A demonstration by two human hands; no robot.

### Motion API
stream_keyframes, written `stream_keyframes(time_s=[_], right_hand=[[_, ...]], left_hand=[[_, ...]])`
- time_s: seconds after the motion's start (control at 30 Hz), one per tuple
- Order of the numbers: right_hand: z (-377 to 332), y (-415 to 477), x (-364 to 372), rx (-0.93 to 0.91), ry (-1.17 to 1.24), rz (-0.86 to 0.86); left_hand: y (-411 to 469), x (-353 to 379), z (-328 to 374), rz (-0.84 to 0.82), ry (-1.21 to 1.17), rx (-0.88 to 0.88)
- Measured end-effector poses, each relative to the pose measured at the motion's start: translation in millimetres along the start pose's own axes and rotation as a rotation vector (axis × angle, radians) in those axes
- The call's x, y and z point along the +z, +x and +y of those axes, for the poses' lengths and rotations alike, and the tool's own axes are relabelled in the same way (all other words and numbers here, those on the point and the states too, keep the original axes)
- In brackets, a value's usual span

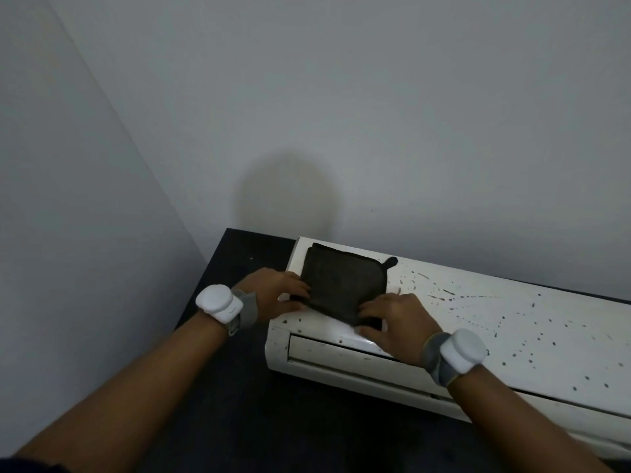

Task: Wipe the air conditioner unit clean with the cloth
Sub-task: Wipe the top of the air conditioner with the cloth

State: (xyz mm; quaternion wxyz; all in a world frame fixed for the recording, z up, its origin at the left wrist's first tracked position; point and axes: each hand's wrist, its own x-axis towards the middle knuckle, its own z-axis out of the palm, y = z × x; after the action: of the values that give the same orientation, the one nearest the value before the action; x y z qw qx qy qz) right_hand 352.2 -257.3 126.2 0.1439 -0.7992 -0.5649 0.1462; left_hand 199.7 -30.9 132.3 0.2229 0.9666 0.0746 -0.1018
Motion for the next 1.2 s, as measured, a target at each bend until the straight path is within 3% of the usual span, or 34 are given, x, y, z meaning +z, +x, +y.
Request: stream_keyframes(time_s=[0.07,0.23,0.37,0.53,0.9,1.1,1.2], right_hand=[[-1.1,3.1,4.9,0.014,-0.041,0.012],[-18.4,26.8,15.9,0.074,0.079,0.179],[-38.0,54.2,44.2,0.167,-0.049,0.096],[-42.1,75.5,75.0,0.183,-0.243,0.031],[-16.9,130.2,75.3,0.294,-0.182,0.183],[-12.2,151.2,84.6,0.321,-0.187,0.171],[-21.5,146.0,88.7,0.284,-0.19,0.171]], left_hand=[[-1.2,2.8,-0.6,0.049,-0.064,-0.025],[4.2,14.8,0.0,0.348,-0.239,-0.174],[11.8,28.6,-5.4,0.277,-0.102,-0.307],[10.8,40.4,-14.6,0.249,-0.182,-0.361],[7.5,46.4,-24.9,0.205,-0.59,-0.413],[8.0,39.3,-23.7,0.151,-1.041,-0.536],[7.9,29.8,-17.8,0.156,-1.098,-0.484]])
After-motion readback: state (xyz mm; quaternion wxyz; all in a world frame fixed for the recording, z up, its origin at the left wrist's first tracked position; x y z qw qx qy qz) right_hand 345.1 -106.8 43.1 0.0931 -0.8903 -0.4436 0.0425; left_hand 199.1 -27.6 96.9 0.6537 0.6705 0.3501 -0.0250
